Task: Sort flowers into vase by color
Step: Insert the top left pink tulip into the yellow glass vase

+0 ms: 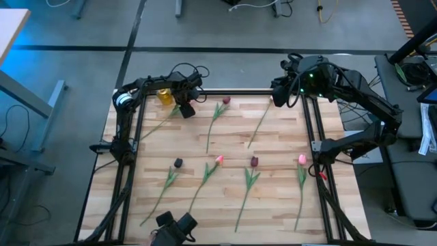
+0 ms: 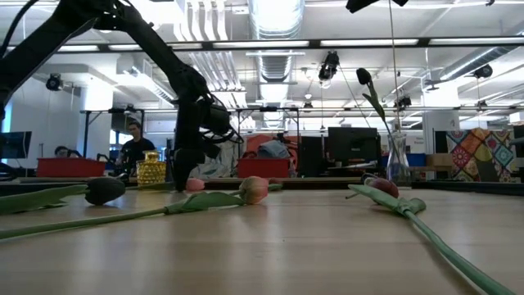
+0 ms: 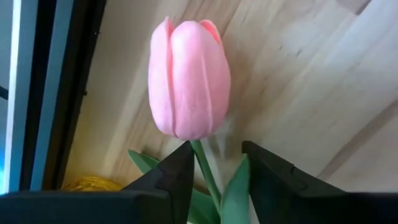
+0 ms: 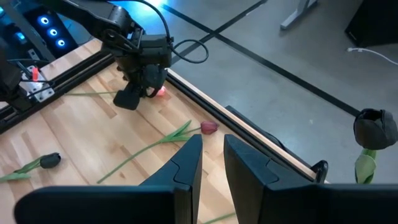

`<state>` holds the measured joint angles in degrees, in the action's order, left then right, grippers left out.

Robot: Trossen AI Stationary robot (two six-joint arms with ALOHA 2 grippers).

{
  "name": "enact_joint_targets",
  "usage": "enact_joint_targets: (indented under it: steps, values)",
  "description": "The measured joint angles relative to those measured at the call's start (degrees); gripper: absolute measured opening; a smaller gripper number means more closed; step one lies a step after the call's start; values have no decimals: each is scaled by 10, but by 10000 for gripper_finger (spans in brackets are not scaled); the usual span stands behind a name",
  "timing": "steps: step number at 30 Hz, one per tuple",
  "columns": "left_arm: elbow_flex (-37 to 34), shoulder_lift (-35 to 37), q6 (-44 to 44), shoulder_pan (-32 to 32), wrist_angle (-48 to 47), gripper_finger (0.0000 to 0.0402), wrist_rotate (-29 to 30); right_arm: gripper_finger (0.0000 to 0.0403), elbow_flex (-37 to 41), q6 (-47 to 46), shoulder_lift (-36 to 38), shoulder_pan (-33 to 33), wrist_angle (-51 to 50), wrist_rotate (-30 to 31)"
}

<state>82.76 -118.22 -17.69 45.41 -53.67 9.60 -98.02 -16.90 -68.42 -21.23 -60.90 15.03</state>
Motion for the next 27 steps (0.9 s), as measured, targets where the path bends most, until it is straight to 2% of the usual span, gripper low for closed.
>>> enact_joint_targets:
  steps: [10,18,27]
  values:
    - [0,27,8,0,1,9,-17,59,0,0,0,0,1,0]
    - [0,144,84,11,57,2,-89,59,1,14,0,0,22,0]
    - [0,322,154,18,142,1,-80,59,1,33,0,0,43,0]
